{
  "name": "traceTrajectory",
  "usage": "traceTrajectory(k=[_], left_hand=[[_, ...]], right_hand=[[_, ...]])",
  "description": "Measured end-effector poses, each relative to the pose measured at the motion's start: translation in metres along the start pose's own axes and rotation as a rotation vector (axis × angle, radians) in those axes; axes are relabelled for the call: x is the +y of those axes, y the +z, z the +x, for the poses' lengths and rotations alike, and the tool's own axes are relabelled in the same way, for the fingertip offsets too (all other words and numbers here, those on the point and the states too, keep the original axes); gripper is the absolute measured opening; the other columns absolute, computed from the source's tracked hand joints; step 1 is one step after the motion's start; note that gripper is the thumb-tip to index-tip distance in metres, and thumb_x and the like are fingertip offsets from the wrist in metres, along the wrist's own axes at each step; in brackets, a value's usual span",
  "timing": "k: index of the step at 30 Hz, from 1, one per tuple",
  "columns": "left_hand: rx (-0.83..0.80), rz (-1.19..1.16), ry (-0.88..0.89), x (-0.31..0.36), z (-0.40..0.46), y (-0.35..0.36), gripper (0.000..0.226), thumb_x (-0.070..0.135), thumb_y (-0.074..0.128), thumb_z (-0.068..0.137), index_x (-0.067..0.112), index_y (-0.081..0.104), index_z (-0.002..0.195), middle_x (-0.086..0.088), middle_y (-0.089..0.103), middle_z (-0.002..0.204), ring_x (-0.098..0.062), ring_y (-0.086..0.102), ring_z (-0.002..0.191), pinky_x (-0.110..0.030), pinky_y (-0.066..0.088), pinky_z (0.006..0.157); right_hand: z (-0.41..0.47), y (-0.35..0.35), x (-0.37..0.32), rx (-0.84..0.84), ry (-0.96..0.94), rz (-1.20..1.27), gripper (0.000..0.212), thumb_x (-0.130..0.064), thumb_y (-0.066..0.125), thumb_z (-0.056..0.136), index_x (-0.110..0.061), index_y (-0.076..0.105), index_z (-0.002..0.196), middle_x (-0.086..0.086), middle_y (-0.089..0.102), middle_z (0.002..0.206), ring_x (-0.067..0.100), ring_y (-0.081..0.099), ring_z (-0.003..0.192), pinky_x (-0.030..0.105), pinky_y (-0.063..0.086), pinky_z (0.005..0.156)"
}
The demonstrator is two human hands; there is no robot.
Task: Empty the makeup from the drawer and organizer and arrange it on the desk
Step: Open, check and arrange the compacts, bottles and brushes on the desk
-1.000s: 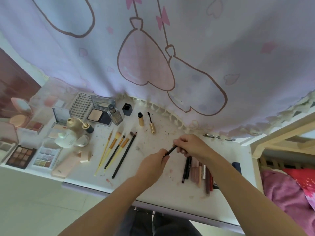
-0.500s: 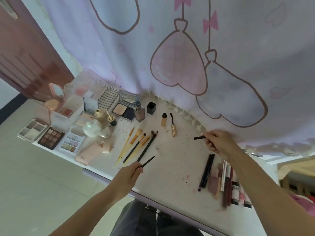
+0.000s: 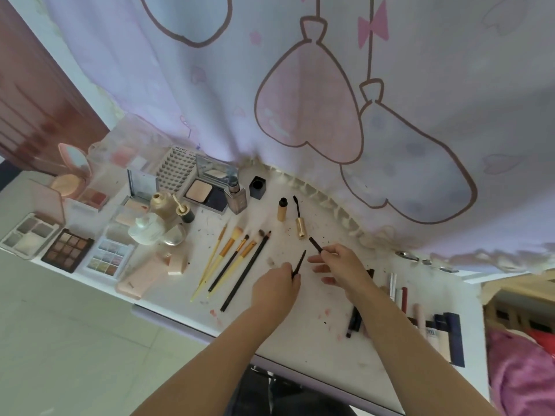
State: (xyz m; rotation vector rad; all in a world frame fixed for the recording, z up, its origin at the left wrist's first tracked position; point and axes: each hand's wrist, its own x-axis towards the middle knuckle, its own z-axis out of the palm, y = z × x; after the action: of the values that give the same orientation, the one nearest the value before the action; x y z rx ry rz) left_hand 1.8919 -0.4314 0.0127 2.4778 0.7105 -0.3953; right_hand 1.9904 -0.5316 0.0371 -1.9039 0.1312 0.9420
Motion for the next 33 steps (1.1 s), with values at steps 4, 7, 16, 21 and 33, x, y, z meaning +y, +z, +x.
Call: traceTrajectory(k=[4, 7, 16, 21, 33], left_hand=[[0.052, 0.184, 0.062, 0.003, 0.005, 0.003, 0.035, 0.039, 0.035, 0.099, 0.012, 0.057, 0.094, -0.001, 0.056, 0.086, -0.019, 0.056, 0.078, -0.027, 0.036, 0.058], [0.109, 0.276, 0.058, -0.011, 0.009, 0.001, 0.037, 0.04, 0.035, 0.099, 0.012, 0.059, 0.098, -0.003, 0.059, 0.101, -0.019, 0.057, 0.087, -0.029, 0.039, 0.062], [0.144, 0.37, 0.02, -0.04, 0.017, -0.011, 0.039, 0.045, 0.033, 0.098, 0.016, 0.055, 0.112, 0.001, 0.062, 0.102, -0.016, 0.056, 0.095, -0.027, 0.04, 0.065], [0.143, 0.401, 0.03, -0.042, 0.02, -0.011, 0.04, 0.046, 0.032, 0.098, 0.016, 0.05, 0.116, -0.001, 0.061, 0.107, -0.017, 0.055, 0.1, -0.028, 0.04, 0.066], [0.209, 0.393, 0.126, -0.035, 0.014, -0.02, 0.034, 0.041, 0.03, 0.1, 0.017, 0.049, 0.114, 0.002, 0.06, 0.107, -0.015, 0.055, 0.099, -0.025, 0.04, 0.067]], right_hand=[[0.006, 0.009, 0.006, 0.045, -0.023, -0.108, 0.012, -0.018, 0.044, 0.096, -0.016, 0.052, 0.105, -0.003, 0.066, 0.098, 0.013, 0.058, 0.085, 0.026, 0.046, 0.068], [0.01, 0.014, 0.011, 0.111, -0.093, -0.244, 0.013, -0.021, 0.05, 0.093, -0.017, 0.056, 0.104, -0.002, 0.059, 0.099, 0.01, 0.052, 0.085, 0.024, 0.04, 0.07], [0.016, 0.046, 0.015, 0.142, -0.165, -0.565, 0.02, -0.024, 0.054, 0.09, -0.013, 0.053, 0.107, 0.0, 0.059, 0.095, 0.016, 0.055, 0.085, 0.03, 0.045, 0.071], [0.016, 0.061, 0.013, 0.176, -0.295, -0.726, 0.027, -0.022, 0.052, 0.091, -0.014, 0.048, 0.116, 0.003, 0.059, 0.103, 0.018, 0.057, 0.091, 0.03, 0.045, 0.07], [0.014, 0.041, 0.013, 0.201, -0.353, -0.663, 0.029, -0.032, 0.048, 0.095, -0.016, 0.049, 0.119, 0.002, 0.062, 0.102, 0.018, 0.058, 0.091, 0.034, 0.049, 0.074]])
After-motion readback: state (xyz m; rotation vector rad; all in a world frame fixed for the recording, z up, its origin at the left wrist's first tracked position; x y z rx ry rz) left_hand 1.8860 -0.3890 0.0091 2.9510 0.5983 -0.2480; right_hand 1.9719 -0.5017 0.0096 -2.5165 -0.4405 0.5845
